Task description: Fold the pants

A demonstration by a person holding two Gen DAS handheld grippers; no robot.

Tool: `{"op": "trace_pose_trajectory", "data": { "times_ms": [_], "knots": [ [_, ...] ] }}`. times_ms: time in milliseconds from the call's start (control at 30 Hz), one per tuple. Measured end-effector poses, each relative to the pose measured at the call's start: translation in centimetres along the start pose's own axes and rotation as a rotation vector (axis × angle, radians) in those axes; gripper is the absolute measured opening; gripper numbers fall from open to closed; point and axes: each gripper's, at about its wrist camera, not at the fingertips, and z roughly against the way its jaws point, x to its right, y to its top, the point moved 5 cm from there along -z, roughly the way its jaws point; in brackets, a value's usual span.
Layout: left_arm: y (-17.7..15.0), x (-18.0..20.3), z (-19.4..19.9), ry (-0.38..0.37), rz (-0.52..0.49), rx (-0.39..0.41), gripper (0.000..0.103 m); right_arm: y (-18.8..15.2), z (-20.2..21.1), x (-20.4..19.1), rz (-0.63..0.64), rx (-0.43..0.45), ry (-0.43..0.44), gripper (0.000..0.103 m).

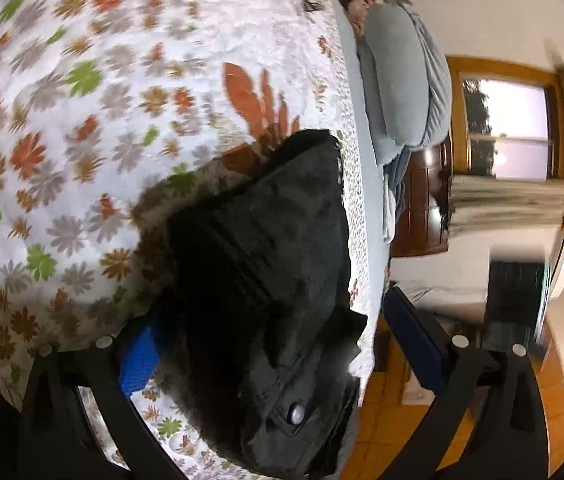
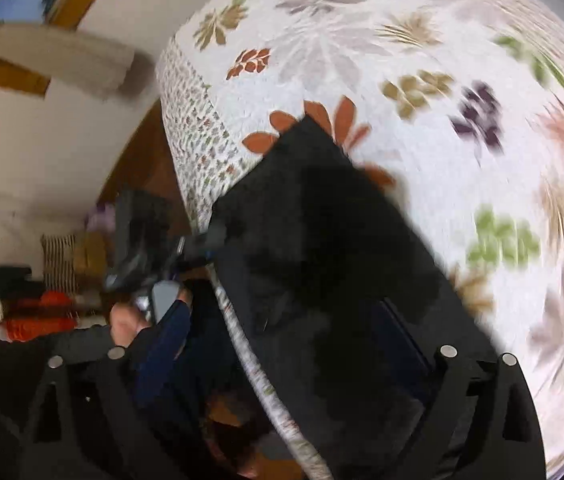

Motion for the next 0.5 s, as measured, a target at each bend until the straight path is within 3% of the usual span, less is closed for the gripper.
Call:
{"op": "trace_pose_trajectory", "data": {
  "times_ms": [33,100,233,500],
  "knots": [
    [0.0,0.0,-0.1,0.020,-0.005,-0.002,0.084,2.1,-0.8,0.2,0.021,-0.033,0.009,0.094],
    [0.3,-0.3,-0.1,0.013,0.020,0.003,0.083,5.2,-2.5,0.4,0.045,-0.103,0.038,0.095],
    [0.6,-0.9,-0.2,-0.046,0.067,0.010,0.093,10.2,-6.6,1.0,0.108,-0.226,0.069,0.096],
    [0.9,-1.7,0.0,-0.097,0.113,0.009,0.096,12.4,-12.8,1.0,0.207,-0.404,0.123,0.096]
  ]
}}
